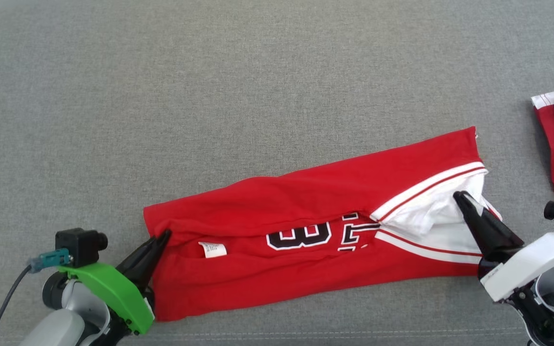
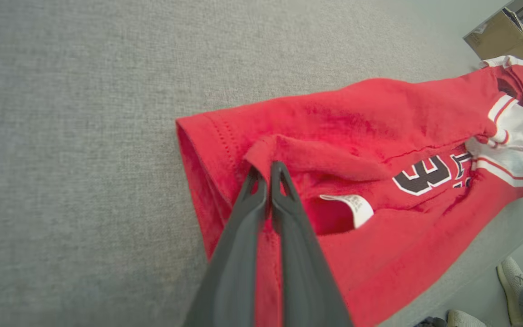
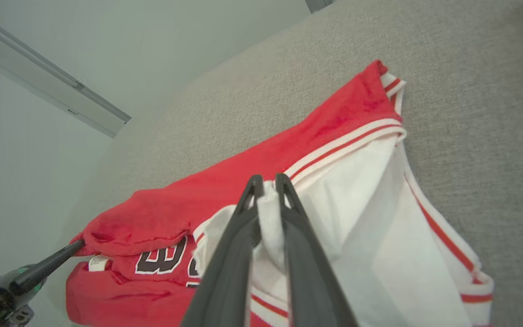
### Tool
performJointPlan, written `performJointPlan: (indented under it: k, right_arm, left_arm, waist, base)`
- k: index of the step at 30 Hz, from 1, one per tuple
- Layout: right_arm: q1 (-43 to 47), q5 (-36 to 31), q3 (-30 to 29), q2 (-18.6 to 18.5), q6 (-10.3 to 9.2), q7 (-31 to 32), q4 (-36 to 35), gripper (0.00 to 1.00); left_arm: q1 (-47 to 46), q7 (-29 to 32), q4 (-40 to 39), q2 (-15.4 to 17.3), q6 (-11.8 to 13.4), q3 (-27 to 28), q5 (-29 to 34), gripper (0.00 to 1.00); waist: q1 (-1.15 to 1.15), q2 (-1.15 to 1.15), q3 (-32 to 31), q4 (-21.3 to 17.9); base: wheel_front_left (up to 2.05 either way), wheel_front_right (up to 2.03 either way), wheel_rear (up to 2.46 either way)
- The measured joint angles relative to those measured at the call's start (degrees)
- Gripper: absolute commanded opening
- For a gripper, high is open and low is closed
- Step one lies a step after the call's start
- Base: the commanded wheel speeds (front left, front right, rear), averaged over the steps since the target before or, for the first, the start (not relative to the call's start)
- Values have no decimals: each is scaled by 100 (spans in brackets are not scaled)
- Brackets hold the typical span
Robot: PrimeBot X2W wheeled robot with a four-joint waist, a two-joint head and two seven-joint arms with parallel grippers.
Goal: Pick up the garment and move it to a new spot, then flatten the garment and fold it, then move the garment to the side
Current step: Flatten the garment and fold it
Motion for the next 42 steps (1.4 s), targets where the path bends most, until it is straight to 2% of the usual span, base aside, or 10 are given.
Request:
performJointPlan:
  k: [1, 2, 4, 20, 30, 31, 32, 33, 38, 42]
  right_arm:
    - [63, -82, 70, -56, -7, 52, -2, 100]
    - [102, -148, 92, -97, -10, 76, -16, 100]
    - [92, -237, 32, -152, -64, 73, -87, 100]
    - [-287, -170, -497, -667, -722, 824, 565, 100]
    - [-566, 349, -422, -338, -764, 1214, 1278, 100]
    - [-621, 538, -472, -250, -762, 1265, 1329, 92]
    - [-669, 653, -490, -205, -762, 1302, 1365, 25]
    - [-732, 779, -515, -165, -759, 1371, 1402, 0]
    - [-876, 1837, -1099, 133, -610, 1657, 1539, 0]
    - [-868, 2406, -1858, -91, -612, 1694, 1533, 0]
  left_arm:
    - [51, 0, 1, 42, 31, -16, 14, 30]
    - [96, 9, -1, 98, 115, -24, 42, 71]
    - [146, 57, -30, 197, 156, -60, 85, 100]
    - [-38, -300, -985, 645, 1174, 430, 994, 100]
    - [-20, -595, -1296, 464, 1270, 621, 1099, 100]
    - [-16, -613, -1296, 454, 1306, 644, 1099, 100]
    - [-11, -614, -1296, 443, 1308, 664, 1099, 100]
    - [14, -617, -1299, 439, 1308, 705, 1091, 100]
    - [86, -717, -1323, 416, 1314, 893, 1072, 100]
    - [140, -764, -1332, 385, 1363, 1048, 1051, 100]
  waist:
    - [0, 0, 2, -12]
    - [0, 0, 8, -20]
    - [0, 0, 20, -32]
    - [0, 0, 121, 188]
    - [0, 0, 283, 604]
    - [0, 0, 299, 640]
    - [0, 0, 313, 672]
    - [0, 0, 324, 698]
    - [0, 0, 310, 729]
    - [0, 0, 241, 704]
  base:
    - [0, 0, 0]
    - [0, 0, 0]
    - [0, 0, 0]
    - [0, 0, 0]
    - [0, 0, 0]
    - [0, 0, 0]
    - [0, 0, 0]
    - [0, 0, 0]
    - [0, 0, 0]
    - [0, 0, 0]
